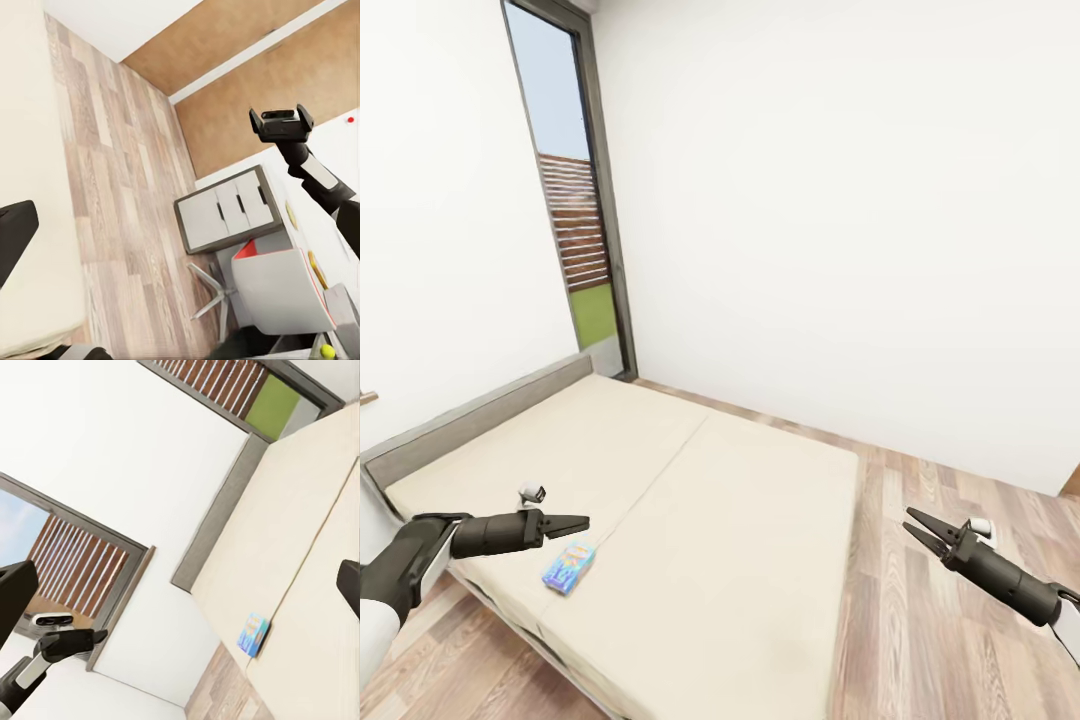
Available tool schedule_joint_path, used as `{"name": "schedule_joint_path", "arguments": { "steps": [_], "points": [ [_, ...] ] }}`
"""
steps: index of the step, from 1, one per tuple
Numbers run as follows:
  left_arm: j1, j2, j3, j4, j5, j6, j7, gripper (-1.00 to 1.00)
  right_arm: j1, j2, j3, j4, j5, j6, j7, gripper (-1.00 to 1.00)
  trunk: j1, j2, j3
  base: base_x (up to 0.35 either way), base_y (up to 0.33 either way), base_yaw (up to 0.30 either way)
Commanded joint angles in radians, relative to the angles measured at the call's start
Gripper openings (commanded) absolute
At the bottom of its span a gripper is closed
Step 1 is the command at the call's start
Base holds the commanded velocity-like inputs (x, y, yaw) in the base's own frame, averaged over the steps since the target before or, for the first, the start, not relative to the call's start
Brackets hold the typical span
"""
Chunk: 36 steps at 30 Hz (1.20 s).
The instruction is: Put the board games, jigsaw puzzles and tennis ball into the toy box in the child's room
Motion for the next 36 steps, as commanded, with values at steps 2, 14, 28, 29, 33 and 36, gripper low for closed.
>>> {"name": "schedule_joint_path", "arguments": {
  "steps": [2,14,28,29,33,36],
  "points": [
    [0.0,0.001,0.0,-0.001,0.0,0.01,-0.004,1.0,-0.001,0.0,0.001,0.0,-0.005,0.008,0.001,1.0,0.001,-0.002,-0.002,0.017,0.025,-0.274],
    [0.0,0.001,-0.001,-0.001,0.0,0.011,-0.004,1.0,-0.001,0.0,0.0,0.001,-0.005,0.007,0.001,1.0,0.001,-0.002,-0.002,0.005,0.007,-0.277],
    [0.0,0.001,0.0,-0.001,0.0,0.011,-0.004,1.0,-0.001,0.0,0.001,0.001,-0.005,0.008,0.001,1.0,0.001,-0.002,-0.002,0.0,0.124,-0.278],
    [0.0,0.001,0.0,-0.001,0.0,0.011,-0.004,1.0,-0.001,0.0,0.0,0.001,-0.005,0.008,0.001,1.0,0.001,-0.002,-0.002,0.0,0.087,-0.278],
    [0.0,0.001,0.0,-0.001,0.0,0.011,-0.004,1.0,-0.001,0.0,0.0,0.001,-0.005,0.008,0.001,1.0,0.001,-0.002,-0.002,0.0,0.054,-0.278],
    [0.0,0.001,0.0,-0.001,0.0,0.01,-0.004,1.0,-0.001,0.0,0.0,0.001,-0.005,0.008,0.001,1.0,0.001,-0.002,-0.002,0.0,0.084,-0.278]
  ]
}}
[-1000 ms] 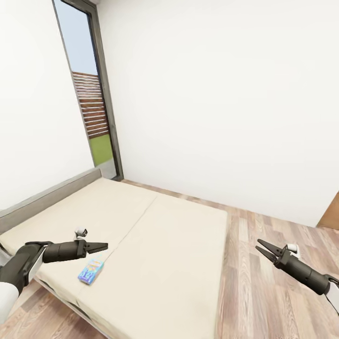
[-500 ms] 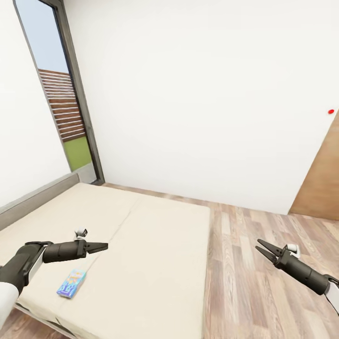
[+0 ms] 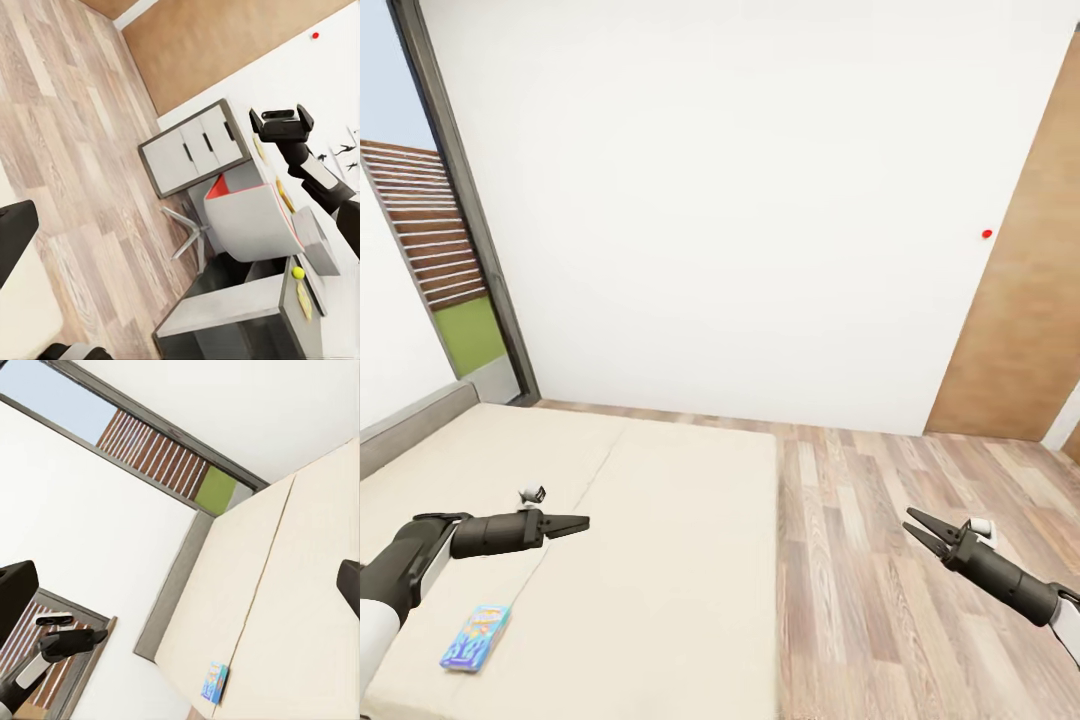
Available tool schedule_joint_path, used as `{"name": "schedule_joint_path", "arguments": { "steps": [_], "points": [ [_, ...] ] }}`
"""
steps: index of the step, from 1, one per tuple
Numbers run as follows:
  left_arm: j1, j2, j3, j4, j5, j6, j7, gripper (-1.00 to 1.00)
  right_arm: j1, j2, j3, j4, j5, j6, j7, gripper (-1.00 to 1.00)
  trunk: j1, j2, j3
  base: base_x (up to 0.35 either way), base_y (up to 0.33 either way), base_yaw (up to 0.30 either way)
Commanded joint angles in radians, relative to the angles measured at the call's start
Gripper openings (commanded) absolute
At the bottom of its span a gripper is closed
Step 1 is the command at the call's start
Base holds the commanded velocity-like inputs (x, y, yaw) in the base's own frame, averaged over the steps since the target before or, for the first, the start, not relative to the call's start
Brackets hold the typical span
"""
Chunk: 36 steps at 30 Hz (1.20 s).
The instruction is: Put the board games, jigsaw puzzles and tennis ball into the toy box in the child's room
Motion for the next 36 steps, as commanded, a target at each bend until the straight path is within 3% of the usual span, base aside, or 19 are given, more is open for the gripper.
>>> {"name": "schedule_joint_path", "arguments": {
  "steps": [1,23,36],
  "points": [
    [0.0,0.001,0.0,0.0,0.0,0.011,-0.004,1.0,-0.001,0.0,0.0,0.0,-0.005,0.008,0.001,1.0,0.001,-0.002,-0.002,0.0,0.141,-0.278],
    [0.0,0.0,-0.001,0.0,0.0,0.011,-0.004,1.0,-0.001,0.0,0.0,0.0,-0.006,0.008,0.001,1.0,0.001,-0.002,-0.002,0.0,0.168,-0.266],
    [0.0,0.001,0.0,0.0,0.0,0.011,-0.004,1.0,-0.001,0.0,0.0,0.0,-0.005,0.008,0.001,1.0,0.001,-0.002,-0.002,0.0,0.211,-0.063]
  ]
}}
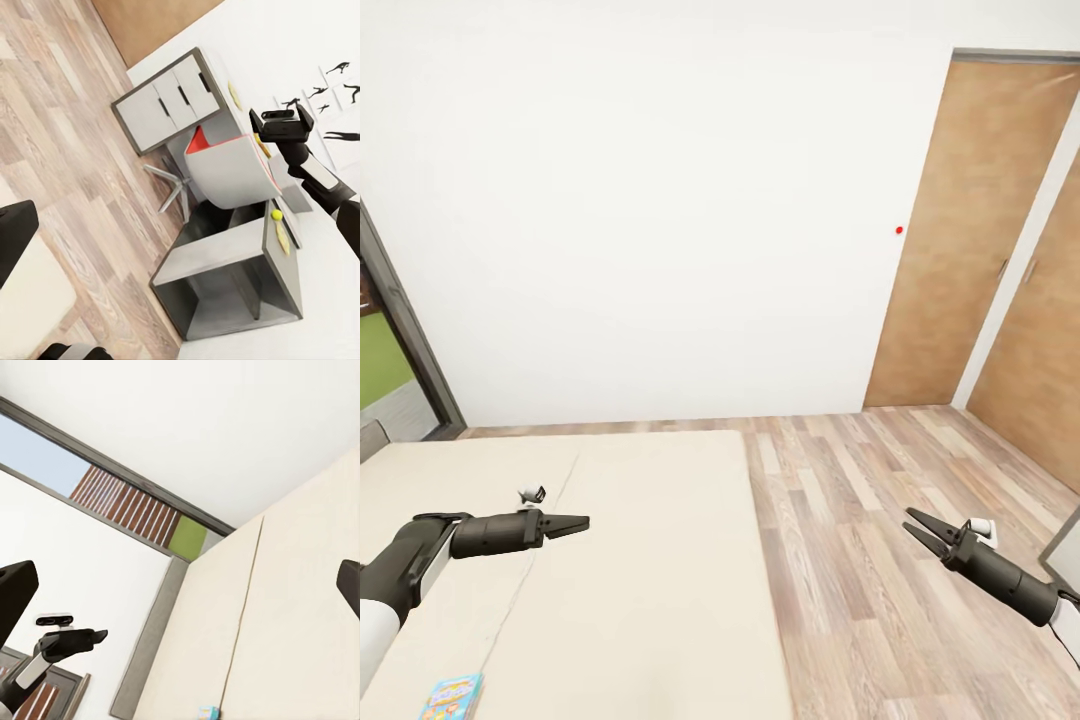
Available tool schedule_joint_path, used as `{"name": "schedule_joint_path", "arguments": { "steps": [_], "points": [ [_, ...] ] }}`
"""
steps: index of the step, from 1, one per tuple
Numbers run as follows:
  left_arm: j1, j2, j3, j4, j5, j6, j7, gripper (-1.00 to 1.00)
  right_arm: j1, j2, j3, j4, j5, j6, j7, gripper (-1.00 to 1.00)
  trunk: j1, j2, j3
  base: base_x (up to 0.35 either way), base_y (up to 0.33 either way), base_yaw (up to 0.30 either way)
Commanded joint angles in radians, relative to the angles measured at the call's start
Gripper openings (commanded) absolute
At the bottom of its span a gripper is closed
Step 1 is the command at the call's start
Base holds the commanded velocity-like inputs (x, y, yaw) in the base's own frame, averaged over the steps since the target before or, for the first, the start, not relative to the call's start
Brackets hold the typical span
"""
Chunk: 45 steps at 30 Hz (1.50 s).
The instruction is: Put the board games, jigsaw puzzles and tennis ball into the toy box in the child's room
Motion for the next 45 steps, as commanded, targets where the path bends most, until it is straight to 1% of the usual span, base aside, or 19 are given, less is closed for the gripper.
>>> {"name": "schedule_joint_path", "arguments": {
  "steps": [1,15,45],
  "points": [
    [-0.001,0.0,0.0,0.0,0.001,0.011,-0.003,1.0,-0.001,0.0,0.0,0.0,-0.005,0.008,0.001,1.0,0.001,-0.002,-0.002,0.0,0.207,-0.009],
    [-0.001,0.0,0.0,0.0,0.001,0.011,-0.003,1.0,-0.001,0.0,0.001,-0.001,-0.005,0.008,0.001,1.0,0.001,-0.002,-0.002,0.0,0.107,-0.002],
    [-0.001,0.0,-0.001,0.0,0.001,0.011,-0.003,1.0,-0.001,0.002,0.001,-0.002,0.0,0.003,-0.001,1.0,0.001,-0.002,-0.002,0.0,0.255,0.0]
  ]
}}
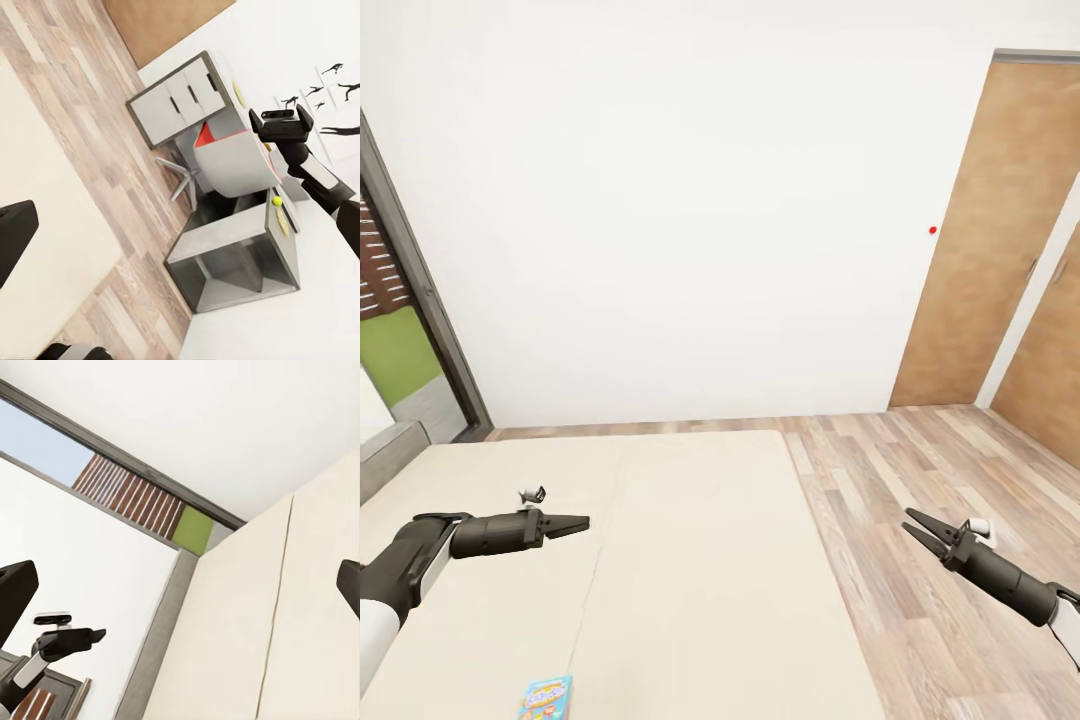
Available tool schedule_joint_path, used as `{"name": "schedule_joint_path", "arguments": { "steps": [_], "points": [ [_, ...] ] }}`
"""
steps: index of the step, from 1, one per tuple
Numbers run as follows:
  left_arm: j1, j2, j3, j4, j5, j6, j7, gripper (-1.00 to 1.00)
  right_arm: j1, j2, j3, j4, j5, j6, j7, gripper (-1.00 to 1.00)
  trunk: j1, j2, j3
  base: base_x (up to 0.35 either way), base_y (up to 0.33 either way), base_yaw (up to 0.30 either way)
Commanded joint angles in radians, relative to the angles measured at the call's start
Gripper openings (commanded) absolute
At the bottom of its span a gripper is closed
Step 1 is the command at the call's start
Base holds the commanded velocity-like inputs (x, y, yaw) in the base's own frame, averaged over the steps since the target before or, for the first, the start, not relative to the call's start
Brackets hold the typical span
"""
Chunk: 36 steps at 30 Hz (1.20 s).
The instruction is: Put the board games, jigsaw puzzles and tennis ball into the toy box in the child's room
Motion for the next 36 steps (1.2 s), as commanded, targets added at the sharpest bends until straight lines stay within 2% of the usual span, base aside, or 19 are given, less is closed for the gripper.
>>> {"name": "schedule_joint_path", "arguments": {
  "steps": [1,21,30,36],
  "points": [
    [-0.001,0.0,-0.001,0.0,0.001,0.011,-0.003,1.0,-0.001,0.0,0.0,0.0,-0.004,0.008,0.0,1.0,0.001,-0.002,-0.002,0.0,0.265,0.0],
    [-0.001,0.0,0.0,0.0,0.001,0.011,-0.003,1.0,-0.001,0.001,0.0,0.0,-0.003,0.009,-0.002,1.0,0.001,-0.002,-0.002,0.0,0.276,0.001],
    [-0.001,0.0,0.0,0.0,0.001,0.011,-0.003,1.0,-0.001,0.001,0.0,-0.003,-0.003,0.009,-0.001,1.0,0.001,-0.002,-0.002,0.0,0.273,0.132],
    [-0.001,0.0,0.0,0.0,0.001,0.011,-0.003,1.0,-0.001,0.001,0.0,-0.003,-0.003,0.011,-0.001,1.0,0.001,-0.002,-0.002,0.0,0.124,0.041]
  ]
}}
